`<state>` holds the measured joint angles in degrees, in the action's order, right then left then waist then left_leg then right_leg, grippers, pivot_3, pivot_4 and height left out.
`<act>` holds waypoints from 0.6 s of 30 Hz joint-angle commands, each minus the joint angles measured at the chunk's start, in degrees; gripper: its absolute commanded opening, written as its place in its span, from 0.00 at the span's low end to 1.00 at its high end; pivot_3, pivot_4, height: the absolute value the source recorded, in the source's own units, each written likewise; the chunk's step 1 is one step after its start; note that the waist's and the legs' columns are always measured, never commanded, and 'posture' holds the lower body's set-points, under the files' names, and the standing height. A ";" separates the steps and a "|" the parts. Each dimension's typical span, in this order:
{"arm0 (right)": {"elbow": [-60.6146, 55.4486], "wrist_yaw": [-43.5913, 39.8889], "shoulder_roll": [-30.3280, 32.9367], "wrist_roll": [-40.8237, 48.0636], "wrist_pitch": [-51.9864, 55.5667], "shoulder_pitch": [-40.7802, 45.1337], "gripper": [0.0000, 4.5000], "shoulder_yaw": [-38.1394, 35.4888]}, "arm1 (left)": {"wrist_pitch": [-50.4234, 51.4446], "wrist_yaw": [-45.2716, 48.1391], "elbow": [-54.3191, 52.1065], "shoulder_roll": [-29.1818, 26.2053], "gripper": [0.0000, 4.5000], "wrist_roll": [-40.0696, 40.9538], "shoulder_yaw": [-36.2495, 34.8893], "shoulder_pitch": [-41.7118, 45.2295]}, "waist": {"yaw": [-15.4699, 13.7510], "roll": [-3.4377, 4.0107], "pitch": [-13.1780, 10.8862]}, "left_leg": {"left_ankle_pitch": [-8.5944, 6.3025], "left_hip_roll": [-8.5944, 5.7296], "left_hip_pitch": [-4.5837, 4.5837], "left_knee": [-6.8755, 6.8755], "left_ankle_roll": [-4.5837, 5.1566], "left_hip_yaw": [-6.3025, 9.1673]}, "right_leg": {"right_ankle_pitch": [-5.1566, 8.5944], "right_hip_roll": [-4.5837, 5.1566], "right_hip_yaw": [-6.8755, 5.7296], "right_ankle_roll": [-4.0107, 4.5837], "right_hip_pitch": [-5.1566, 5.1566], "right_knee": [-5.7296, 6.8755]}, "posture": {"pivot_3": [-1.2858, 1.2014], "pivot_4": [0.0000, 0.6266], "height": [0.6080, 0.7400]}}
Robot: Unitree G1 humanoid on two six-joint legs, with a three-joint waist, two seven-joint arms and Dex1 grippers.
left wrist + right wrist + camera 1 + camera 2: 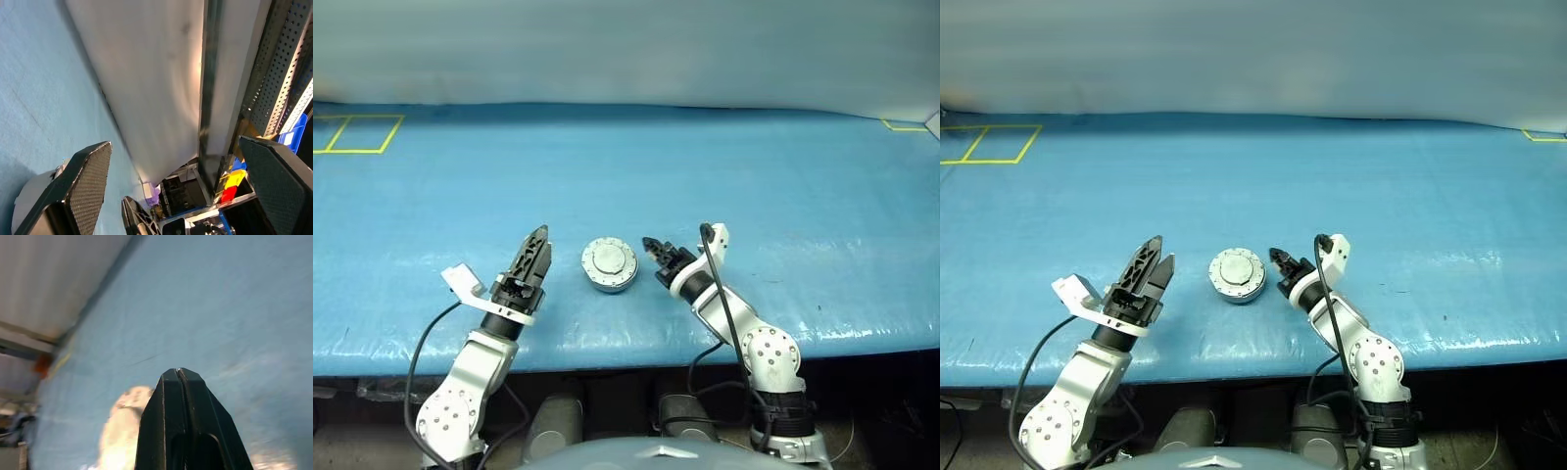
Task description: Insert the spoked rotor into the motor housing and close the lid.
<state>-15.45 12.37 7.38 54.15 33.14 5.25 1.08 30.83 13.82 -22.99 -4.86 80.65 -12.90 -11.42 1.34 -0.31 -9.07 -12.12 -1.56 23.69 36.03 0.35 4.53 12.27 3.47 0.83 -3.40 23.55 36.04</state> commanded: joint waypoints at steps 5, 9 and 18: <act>-4.58 -4.90 5.25 -22.18 -7.68 -1.52 0.00 4.27 | -3.44 -0.21 -3.21 -2.95 0.51 -12.18 1.12 2.51 | 0.01 -0.01 0.00 | 0.00 0.02 -0.06 -0.03 -0.01 -0.03 | -0.08 -0.11 0.02 0.13 -0.01 0.00 | 0.52 0.24 1.00; -5.57 -8.48 7.86 -25.82 -7.05 -3.04 0.00 3.42 | -3.46 -0.60 -2.50 -5.64 0.21 -20.22 2.84 2.69 | -0.10 -0.02 0.01 | 0.01 0.04 -0.06 0.02 -0.02 -0.06 | -0.07 -0.08 0.06 0.00 -0.03 0.01 | 0.52 0.24 1.00; -9.47 -16.34 13.15 -27.99 0.33 -4.62 0.00 4.58 | -9.33 1.49 0.99 -13.89 0.00 -45.87 10.96 3.03 | -0.18 -0.02 0.01 | 0.01 0.07 -0.11 0.03 -0.02 -0.08 | -0.04 -0.10 0.10 -0.08 -0.03 0.03 | 0.52 0.24 1.00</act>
<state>-21.80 -2.20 19.14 27.20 31.98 0.63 4.63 24.65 14.18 -22.23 -17.64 40.32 -3.39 -9.10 1.16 -0.32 -9.06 -12.10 -1.51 23.58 36.06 0.33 4.46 12.23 3.37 0.92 -3.47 23.52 36.07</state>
